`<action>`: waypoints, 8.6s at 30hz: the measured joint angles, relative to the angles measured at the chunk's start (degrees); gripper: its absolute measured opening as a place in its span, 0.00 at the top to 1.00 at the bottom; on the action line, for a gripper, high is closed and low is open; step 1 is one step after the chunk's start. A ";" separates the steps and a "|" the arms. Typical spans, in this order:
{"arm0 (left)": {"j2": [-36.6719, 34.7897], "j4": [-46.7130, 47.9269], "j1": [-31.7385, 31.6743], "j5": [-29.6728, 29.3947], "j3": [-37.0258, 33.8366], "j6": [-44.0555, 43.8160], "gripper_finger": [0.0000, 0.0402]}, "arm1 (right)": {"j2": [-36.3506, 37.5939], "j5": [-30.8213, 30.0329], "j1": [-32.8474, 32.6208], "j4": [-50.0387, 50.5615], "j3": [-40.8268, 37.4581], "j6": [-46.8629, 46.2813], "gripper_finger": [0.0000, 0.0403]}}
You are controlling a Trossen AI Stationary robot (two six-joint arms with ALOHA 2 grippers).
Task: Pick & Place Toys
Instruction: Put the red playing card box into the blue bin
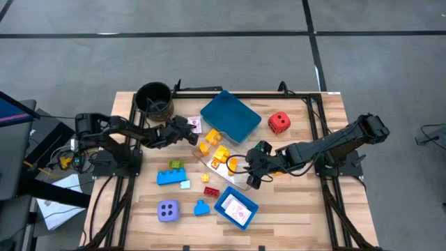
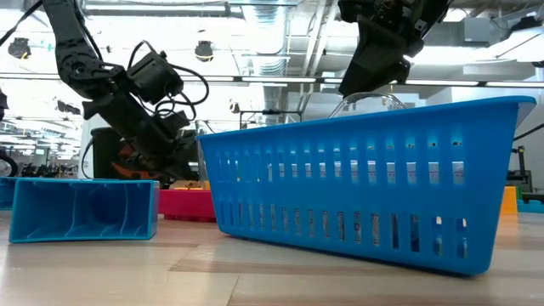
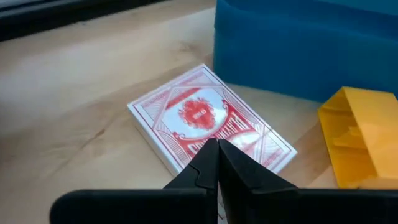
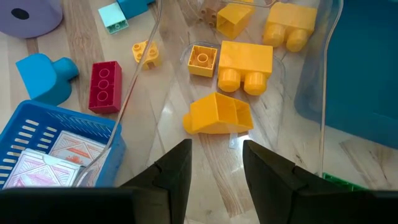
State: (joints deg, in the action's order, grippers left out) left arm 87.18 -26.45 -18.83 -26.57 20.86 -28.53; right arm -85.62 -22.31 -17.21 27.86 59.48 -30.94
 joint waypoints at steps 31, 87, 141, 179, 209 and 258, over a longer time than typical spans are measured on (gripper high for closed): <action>-23.11 42.71 5.44 7.89 -0.13 -4.72 1.00 | 0.00 0.00 0.04 0.00 0.01 -0.05 0.66; -6.43 57.15 -2.67 17.78 17.33 -17.01 0.05 | 0.02 3.02 0.50 0.92 0.00 4.05 0.66; -1.74 62.51 -3.74 19.63 20.94 -15.09 0.01 | 0.02 2.99 0.48 1.71 0.02 5.46 0.66; 1.38 60.91 -2.21 17.25 20.76 -15.86 0.05 | 0.02 2.99 0.49 1.73 0.02 5.47 0.66; -11.92 62.30 -1.82 22.06 20.50 -7.44 0.23 | 0.02 2.79 1.23 1.73 0.00 6.08 0.66; -5.77 25.72 45.04 27.83 29.70 35.31 0.23 | 0.02 5.22 3.76 14.32 0.02 -3.58 0.66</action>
State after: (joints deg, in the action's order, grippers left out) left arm 81.40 -0.72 26.21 1.26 50.56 6.78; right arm -85.60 -17.08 -13.45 42.17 59.51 -34.52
